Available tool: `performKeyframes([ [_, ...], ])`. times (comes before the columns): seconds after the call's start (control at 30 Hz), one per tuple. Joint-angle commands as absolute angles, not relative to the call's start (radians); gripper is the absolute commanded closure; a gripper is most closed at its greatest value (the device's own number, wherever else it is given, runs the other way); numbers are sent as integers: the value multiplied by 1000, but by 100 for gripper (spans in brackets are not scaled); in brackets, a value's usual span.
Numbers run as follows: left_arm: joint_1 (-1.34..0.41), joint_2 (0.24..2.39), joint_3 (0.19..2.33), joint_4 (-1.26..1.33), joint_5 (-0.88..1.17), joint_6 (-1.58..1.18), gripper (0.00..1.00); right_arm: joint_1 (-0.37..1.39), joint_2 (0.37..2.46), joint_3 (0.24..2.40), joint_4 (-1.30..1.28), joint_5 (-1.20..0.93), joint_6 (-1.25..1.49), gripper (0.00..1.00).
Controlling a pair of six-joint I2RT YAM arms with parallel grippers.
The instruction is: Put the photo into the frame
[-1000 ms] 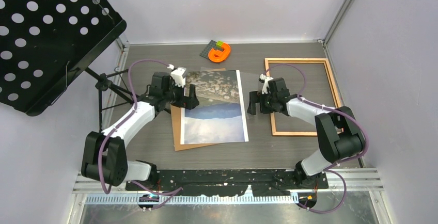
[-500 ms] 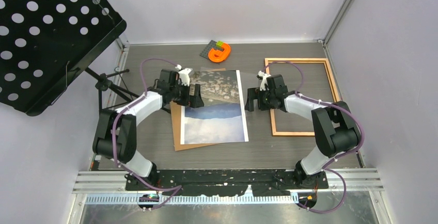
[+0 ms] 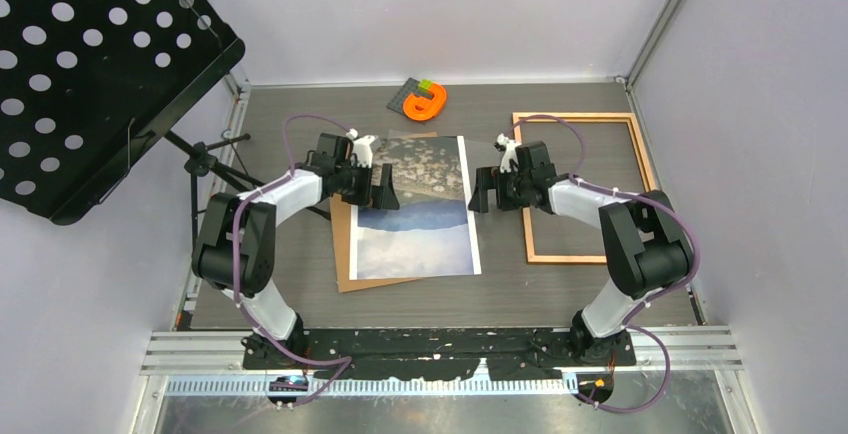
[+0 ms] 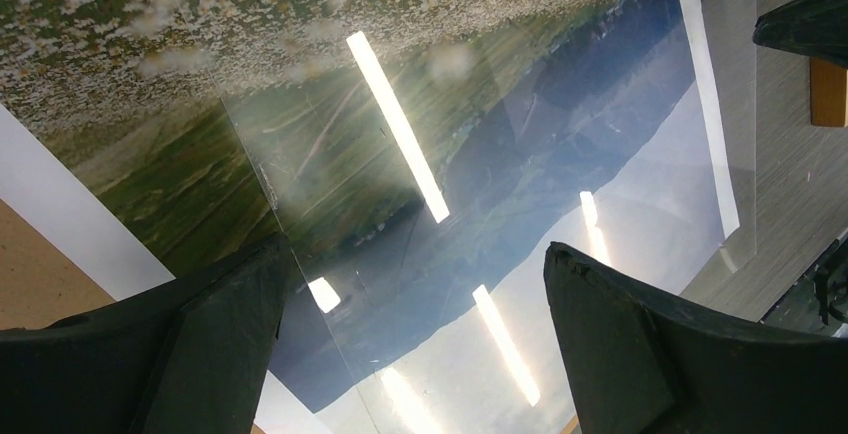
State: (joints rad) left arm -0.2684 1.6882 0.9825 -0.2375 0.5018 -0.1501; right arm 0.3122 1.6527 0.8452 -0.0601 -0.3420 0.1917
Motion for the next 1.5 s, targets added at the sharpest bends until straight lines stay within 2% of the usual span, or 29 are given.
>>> performKeyframes([
  [0.0, -272, 1717, 1008, -253, 533, -155, 1, 316, 1719, 834, -121, -399, 217, 1],
  [0.57, -271, 1715, 960, -201, 635, -212, 1, 277, 1704, 814, -61, -503, 259, 0],
  [1.17, -183, 1717, 907, -49, 903, -389, 2, 259, 1711, 794, -22, -537, 271, 0],
  [1.33, -176, 1688, 901, -53, 872, -380, 3, 251, 1708, 793, -23, -529, 264, 0],
  [1.47, -172, 1621, 902, -104, 734, -320, 2, 231, 1690, 805, -62, -481, 249, 0],
])
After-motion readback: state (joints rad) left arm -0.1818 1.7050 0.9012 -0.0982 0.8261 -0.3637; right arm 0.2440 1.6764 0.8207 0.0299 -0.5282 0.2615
